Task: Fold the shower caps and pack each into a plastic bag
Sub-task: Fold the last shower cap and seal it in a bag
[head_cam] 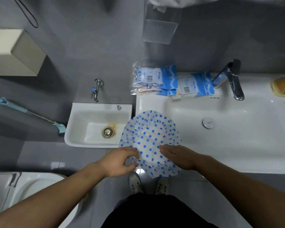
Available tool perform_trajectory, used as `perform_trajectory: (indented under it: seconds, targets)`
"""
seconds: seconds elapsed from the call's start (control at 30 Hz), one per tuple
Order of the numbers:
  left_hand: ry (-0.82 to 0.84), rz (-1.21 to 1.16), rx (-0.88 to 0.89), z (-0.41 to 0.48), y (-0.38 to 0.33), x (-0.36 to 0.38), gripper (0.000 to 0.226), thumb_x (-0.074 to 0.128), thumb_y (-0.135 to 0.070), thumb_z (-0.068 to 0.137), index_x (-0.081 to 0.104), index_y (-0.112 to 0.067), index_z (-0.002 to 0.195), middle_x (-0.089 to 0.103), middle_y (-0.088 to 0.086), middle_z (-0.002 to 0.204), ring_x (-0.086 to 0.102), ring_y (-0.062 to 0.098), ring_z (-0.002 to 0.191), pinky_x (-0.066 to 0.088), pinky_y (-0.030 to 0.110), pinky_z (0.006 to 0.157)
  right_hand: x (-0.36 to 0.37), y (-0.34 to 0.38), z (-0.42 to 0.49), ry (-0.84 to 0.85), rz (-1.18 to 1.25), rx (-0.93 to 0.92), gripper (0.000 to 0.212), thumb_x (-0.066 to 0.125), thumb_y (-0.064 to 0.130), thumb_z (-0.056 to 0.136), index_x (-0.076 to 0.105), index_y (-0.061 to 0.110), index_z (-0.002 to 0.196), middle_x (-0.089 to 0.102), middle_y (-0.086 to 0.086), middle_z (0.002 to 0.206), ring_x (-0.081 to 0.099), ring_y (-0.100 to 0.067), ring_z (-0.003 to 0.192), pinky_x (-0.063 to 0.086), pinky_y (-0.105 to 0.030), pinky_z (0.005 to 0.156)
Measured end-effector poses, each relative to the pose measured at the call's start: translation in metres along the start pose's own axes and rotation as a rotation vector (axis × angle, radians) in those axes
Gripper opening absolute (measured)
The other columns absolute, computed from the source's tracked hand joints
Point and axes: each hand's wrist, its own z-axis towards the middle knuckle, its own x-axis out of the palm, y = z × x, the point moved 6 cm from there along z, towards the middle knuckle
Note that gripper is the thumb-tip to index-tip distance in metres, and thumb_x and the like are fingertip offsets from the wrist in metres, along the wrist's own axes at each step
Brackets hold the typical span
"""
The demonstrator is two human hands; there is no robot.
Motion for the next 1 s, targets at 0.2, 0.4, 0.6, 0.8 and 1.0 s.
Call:
perform_trajectory:
  seconds: [0.2,0.4,0.6,0.8,1.0]
  targets:
    - [-0.116,-0.342,-0.270,0.016,0.010,-0.005,0.042,0.046,-0.041,0.100,0.044,-0.019,0.064,0.049,-0.007,0.060,0.046,0.010,0.057,0.044,0.034,0.062,0.000,0.001,-0.010,-0.040,0.241,-0.028,0.059,0.056,0.062,0.084,0.048,0.030,0.132,0.056,0.010,0.126,0.056,-0.014,0.114,0.046,-0.033,0.097]
    - [-0.142,-0.496,-0.561,0.020,0.027,0.009,0.045,0.053,-0.035,0.099,0.041,-0.019,0.058,0.046,-0.005,0.056,0.044,0.010,0.051,0.039,0.025,0.055,-0.004,-0.024,0.002,-0.380,0.208,0.064,0.036,0.050,0.032,0.096,0.045,0.019,0.064,0.056,0.002,0.063,0.052,-0.013,0.060,0.042,-0.028,0.060]
    - [-0.237,-0.357,-0.612,0.026,0.022,0.008,0.034,0.064,-0.042,0.091,0.057,-0.016,0.070,0.071,0.003,0.072,0.062,0.014,0.065,0.045,0.026,0.059,-0.003,-0.031,0.019,-0.467,-0.042,0.195,0.011,0.062,0.032,0.084,0.058,0.021,0.085,0.064,0.003,0.077,0.061,-0.016,0.075,0.049,-0.029,0.073]
    - [-0.193,-0.243,-0.604,0.031,0.019,0.012,0.035,0.064,-0.045,0.089,0.052,-0.019,0.069,0.070,0.004,0.075,0.064,0.020,0.072,0.048,0.031,0.066,-0.003,-0.027,0.023,-0.563,0.067,0.240,0.020,0.060,0.037,0.090,0.061,0.019,0.080,0.067,0.003,0.073,0.066,-0.016,0.068,0.054,-0.032,0.070]
    - [-0.174,-0.019,-0.584,0.034,0.010,0.011,0.028,0.058,-0.044,0.092,0.052,-0.021,0.077,0.067,0.002,0.087,0.064,0.023,0.085,0.046,0.032,0.070,0.004,-0.025,0.028,-0.571,-0.221,0.202,0.022,0.051,0.034,0.096,0.064,0.016,0.096,0.070,0.000,0.084,0.066,-0.019,0.078,0.050,-0.031,0.076]
